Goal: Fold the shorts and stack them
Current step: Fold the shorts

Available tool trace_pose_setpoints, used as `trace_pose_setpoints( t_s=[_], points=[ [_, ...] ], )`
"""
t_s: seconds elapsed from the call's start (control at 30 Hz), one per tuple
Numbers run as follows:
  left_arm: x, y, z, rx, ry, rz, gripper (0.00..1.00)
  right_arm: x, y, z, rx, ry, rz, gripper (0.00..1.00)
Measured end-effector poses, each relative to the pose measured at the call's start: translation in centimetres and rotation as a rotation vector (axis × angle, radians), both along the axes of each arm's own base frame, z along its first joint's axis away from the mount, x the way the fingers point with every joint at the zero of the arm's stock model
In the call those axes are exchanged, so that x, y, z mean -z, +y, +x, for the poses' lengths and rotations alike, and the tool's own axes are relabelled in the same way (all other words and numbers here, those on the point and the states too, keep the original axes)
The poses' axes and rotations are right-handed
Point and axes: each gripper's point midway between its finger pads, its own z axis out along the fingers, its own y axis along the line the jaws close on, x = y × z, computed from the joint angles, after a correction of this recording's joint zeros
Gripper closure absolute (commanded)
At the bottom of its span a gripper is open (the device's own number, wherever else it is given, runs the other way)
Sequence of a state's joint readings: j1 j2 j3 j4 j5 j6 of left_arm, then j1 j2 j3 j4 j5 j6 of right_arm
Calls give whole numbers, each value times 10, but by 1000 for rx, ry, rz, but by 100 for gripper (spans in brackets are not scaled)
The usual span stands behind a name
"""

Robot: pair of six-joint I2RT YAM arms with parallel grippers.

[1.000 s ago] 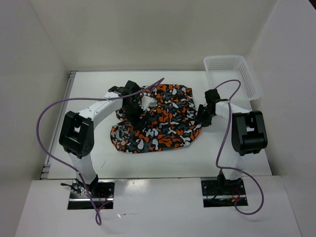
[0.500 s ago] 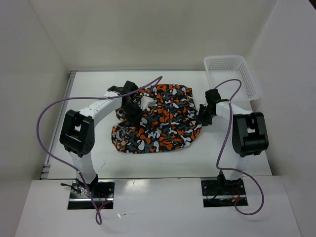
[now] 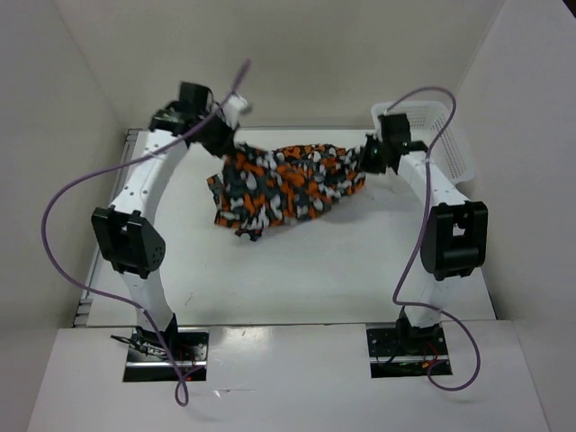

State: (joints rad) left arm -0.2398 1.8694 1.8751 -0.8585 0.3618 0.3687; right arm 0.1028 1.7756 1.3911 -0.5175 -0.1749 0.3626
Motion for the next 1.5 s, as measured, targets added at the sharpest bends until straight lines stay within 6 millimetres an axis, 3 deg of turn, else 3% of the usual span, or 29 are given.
trace_pose_setpoints(
  t_s=[0.1, 0.17, 0.23, 0.3, 0.37, 0.4, 0.5, 0.6, 0.73, 0.83, 0.9, 0.97, 1.1, 1.3, 1.4, 1.5],
  points=[
    [-101, 53, 63, -146, -312, 2, 100, -97, 5, 64, 6, -264, 17, 100],
    [-169, 89, 83, -239, -510, 12, 100, -163, 5, 89, 20, -435, 30, 100],
    [-228, 99, 81, -264, -660, 1, 100, -219, 10, 96, 21, -570, 54, 100],
    [-270, 98, 70, -264, -776, 9, 100, -258, 10, 90, 30, -661, 56, 100],
    [-290, 94, 58, -249, -827, 13, 100, -278, 5, 79, 45, -702, 49, 100],
    [-290, 94, 53, -246, -823, 15, 100, -288, 2, 72, 50, -722, 46, 100],
    [-260, 98, 37, -240, -732, 35, 100, -291, -1, 37, 39, -730, 39, 100],
    [-193, 98, 15, -199, -582, 80, 100, -261, 0, -13, 4, -671, 43, 100],
    [-74, 95, -42, -126, -310, 119, 100, -168, 3, -65, -44, -465, 48, 100],
    [10, 93, -97, -78, -101, 148, 100, -67, 4, -106, -69, -180, 40, 100],
    [42, 91, -124, -56, -9, 153, 100, -31, 4, -130, -84, -35, 43, 100],
    [65, 91, -149, -39, 72, 154, 100, -19, 6, -139, -100, 27, 50, 100],
    [73, 91, -167, -23, 110, 152, 100, -17, 10, -139, -129, 50, 57, 100],
    [69, 91, -166, -10, 103, 156, 100, -17, 12, -136, -157, 68, 59, 100],
    [58, 90, -140, -42, 107, 153, 100, -28, 15, -119, -162, 52, 66, 100],
    [40, 85, -80, -99, 69, 129, 100, -44, 18, -90, -162, 9, 66, 100]
  ],
)
